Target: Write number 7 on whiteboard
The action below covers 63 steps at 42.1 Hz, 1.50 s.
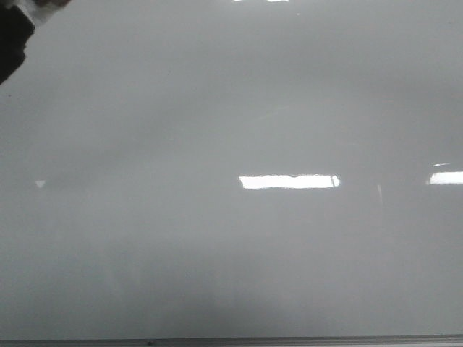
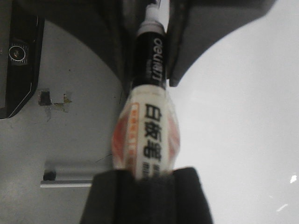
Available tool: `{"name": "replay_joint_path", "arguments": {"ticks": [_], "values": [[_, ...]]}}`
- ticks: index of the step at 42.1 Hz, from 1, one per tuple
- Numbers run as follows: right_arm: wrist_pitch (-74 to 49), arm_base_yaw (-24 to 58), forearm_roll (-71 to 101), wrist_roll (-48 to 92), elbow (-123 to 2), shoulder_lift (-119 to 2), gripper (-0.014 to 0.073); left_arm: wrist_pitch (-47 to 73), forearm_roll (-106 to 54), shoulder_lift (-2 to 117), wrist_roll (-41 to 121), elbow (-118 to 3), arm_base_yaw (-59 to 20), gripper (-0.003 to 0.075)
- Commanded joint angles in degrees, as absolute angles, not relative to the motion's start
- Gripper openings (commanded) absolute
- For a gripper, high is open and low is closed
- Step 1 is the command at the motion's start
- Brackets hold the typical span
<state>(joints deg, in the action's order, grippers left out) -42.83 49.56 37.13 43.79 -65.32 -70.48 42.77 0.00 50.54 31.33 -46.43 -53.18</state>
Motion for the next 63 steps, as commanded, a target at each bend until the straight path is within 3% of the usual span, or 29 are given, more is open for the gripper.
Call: {"name": "replay_joint_path", "arguments": {"ticks": [1, 11, 17, 20, 23, 29, 31, 50, 63], "values": [[-41.3, 49.7, 39.8, 44.3, -67.4, -69.4, -0.0068, 37.7, 0.0, 49.2, 31.5, -48.6, -53.5, 0.0134], [-40.0, 45.3, 39.8, 44.3, -67.2, -69.4, -0.0068, 38.0, -0.4, 43.3, 30.9, -48.6, -53.5, 0.0522], [-40.4, 40.5, 39.8, 44.3, -67.0, -69.3, -0.0068, 40.2, -0.4, 37.8, 27.8, -47.4, -53.5, 0.0543], [-40.4, 37.4, 39.8, 44.3, -66.2, -69.3, -0.0068, 41.3, -0.4, 34.3, 25.7, -45.4, -53.5, 0.0510], [-38.0, 34.1, 39.8, 44.3, -63.4, -68.6, -0.0068, 41.4, -0.4, 29.7, 23.0, -42.1, -53.5, 0.0402], [-27.9, 31.3, 41.7, 44.2, -55.9, -65.8, -0.0068, 41.4, -2.1, 22.4, 20.5, -35.9, -53.5, 0.0050], [-24.4, 31.3, 43.6, 44.2, -53.8, -65.1, -0.0068, 41.4, -3.2, 21.3, 20.5, -34.5, -53.5, -0.0019], [-15.8, 31.3, 47.0, 44.2, -52.2, -66.7, -0.0068, 40.1, -4.8, 21.0, 20.5, -33.7, -53.5, -0.0020], [-16.0, 31.3, 49.9, 44.2, -65.3, -82.2, -0.0068, 40.1, -4.8, 21.0, 20.5, -33.7, -53.5, -0.0020]]}}
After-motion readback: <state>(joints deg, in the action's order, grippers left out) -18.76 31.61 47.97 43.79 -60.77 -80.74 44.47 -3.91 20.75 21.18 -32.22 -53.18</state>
